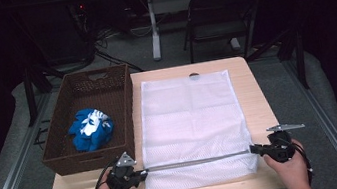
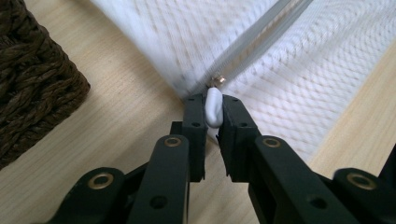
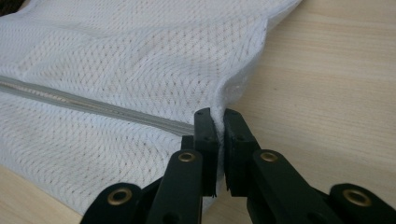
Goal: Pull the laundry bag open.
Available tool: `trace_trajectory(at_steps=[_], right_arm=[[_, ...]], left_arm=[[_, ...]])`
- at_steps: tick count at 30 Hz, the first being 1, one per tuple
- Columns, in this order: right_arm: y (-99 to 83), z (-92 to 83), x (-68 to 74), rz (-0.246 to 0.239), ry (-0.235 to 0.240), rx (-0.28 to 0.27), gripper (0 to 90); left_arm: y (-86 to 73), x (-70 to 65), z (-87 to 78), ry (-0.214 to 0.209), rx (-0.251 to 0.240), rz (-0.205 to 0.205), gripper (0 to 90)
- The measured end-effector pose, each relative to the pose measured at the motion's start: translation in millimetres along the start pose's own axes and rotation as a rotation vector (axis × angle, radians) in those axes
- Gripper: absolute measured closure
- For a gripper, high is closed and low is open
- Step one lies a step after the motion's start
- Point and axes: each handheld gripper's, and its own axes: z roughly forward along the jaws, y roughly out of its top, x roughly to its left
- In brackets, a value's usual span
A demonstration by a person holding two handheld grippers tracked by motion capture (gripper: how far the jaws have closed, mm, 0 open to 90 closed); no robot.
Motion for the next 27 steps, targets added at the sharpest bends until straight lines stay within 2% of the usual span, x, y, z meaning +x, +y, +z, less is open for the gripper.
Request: trace_trajectory(at_steps=[7, 13, 16, 19, 22, 27], right_arm=[[-3.2, 3.3, -5.1, 0.02, -0.001, 0.03, 85.1], [-5.2, 3.8, -6.0, 0.024, 0.0, 0.041, 84.5], [-7.0, 4.0, -6.8, 0.026, -0.006, 0.036, 81.9], [-9.5, 3.8, -8.0, 0.021, -0.024, 0.038, 77.6], [-11.0, 1.0, -10.1, 0.032, -0.034, 0.021, 72.7], [-13.7, -4.8, -15.7, 0.062, -0.049, 0.005, 70.5]], left_arm=[[3.0, -0.4, -0.6, -0.007, -0.011, 0.007, 77.4], [5.2, -0.5, -1.7, 0.012, -0.054, -0.003, 72.2], [7.4, -1.4, -3.1, 0.012, -0.084, -0.011, 66.8], [9.8, -1.4, -3.4, 0.015, -0.103, 0.001, 65.8], [11.7, -2.0, -2.9, 0.008, -0.108, 0.005, 65.3], [14.5, -3.6, -1.8, 0.015, -0.128, 0.019, 63.2]])
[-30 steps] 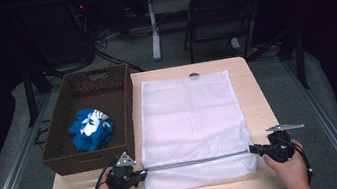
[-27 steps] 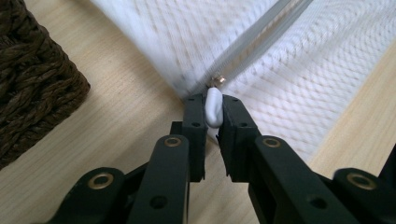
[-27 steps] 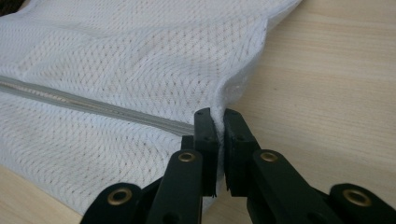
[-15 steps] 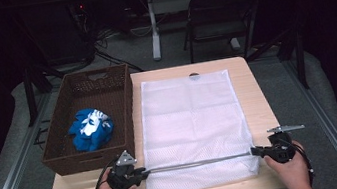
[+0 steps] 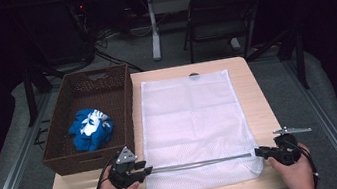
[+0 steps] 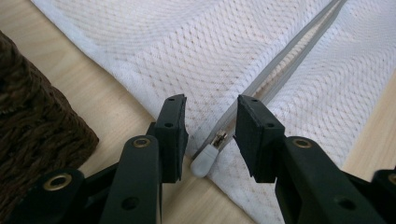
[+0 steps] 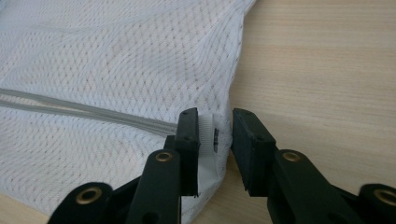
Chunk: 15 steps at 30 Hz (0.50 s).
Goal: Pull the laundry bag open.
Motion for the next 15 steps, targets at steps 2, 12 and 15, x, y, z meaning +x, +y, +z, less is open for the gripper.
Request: trace_trajectory(at_steps=[2, 12, 15], right_arm=[[-1.0, -1.6, -2.2, 0.007, -0.004, -0.012, 68.7], [-1.9, -8.4, -10.4, -0.013, -0.074, -0.077, 50.1], [-1.5, -8.5, -10.9, -0.043, -0.092, -0.099, 42.9]], left_arm=[[0.7, -0.6, 0.4, -0.002, -0.002, 0.003, 62.8], [2.3, 0.5, 1.2, 0.003, -0.008, 0.009, 58.4], [2.0, 0.2, 2.7, 0.005, -0.009, 0.007, 57.4]])
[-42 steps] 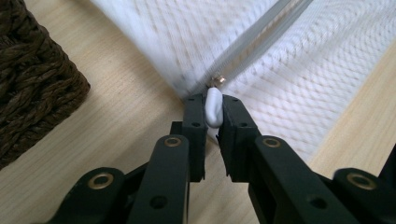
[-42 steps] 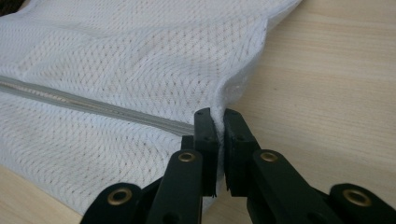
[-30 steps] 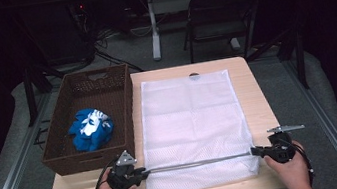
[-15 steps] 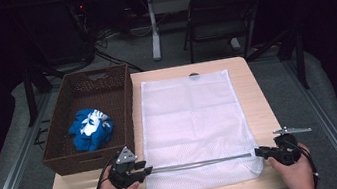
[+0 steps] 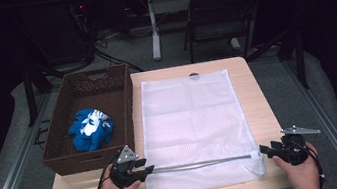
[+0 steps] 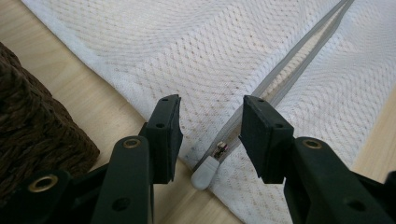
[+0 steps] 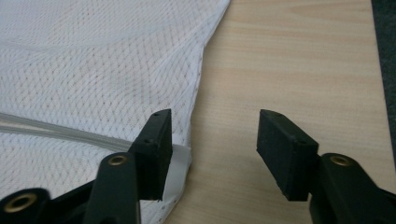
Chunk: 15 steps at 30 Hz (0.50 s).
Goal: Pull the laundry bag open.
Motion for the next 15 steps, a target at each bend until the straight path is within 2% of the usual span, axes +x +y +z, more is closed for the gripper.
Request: trace_trajectory(at_steps=[5, 7, 15], right_arm=[[1.0, -0.7, 0.4, -0.012, -0.008, -0.033, 39.4], [1.3, -1.5, 0.9, -0.019, -0.011, -0.044, 39.4], [2.8, -3.1, 6.7, -0.083, -0.036, -0.069, 39.5]], left_arm=[[0.1, -0.5, 0.7, 0.009, -0.013, -0.01, 53.3], [0.5, 0.2, 0.0, 0.013, -0.011, 0.007, 52.2], [0.7, -0.2, -1.3, 0.021, -0.029, 0.004, 50.6]])
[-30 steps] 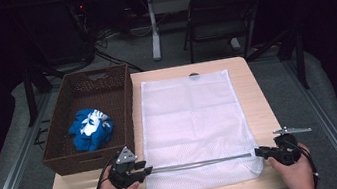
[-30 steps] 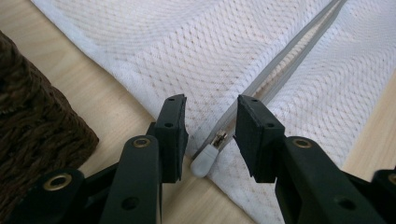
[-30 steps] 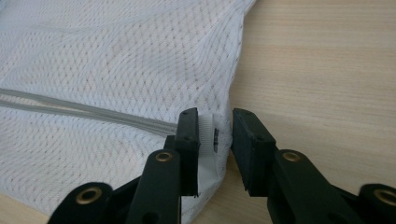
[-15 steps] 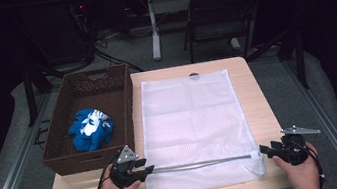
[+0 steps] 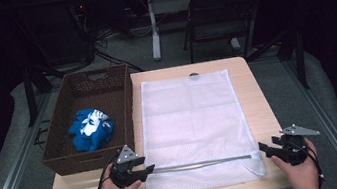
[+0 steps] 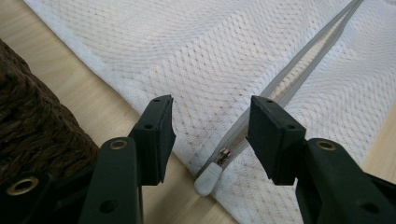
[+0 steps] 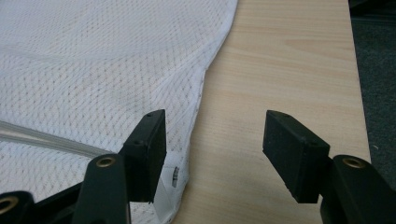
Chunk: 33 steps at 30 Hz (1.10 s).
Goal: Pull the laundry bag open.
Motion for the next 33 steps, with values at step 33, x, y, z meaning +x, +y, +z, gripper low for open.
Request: trace_trajectory(at_steps=[33], right_arm=[[11.1, 5.4, 32.5, -0.172, 0.097, -0.036, 51.1]], left_arm=[[5.9, -9.8, -41.1, 0.02, -0.076, -0.013, 47.5]])
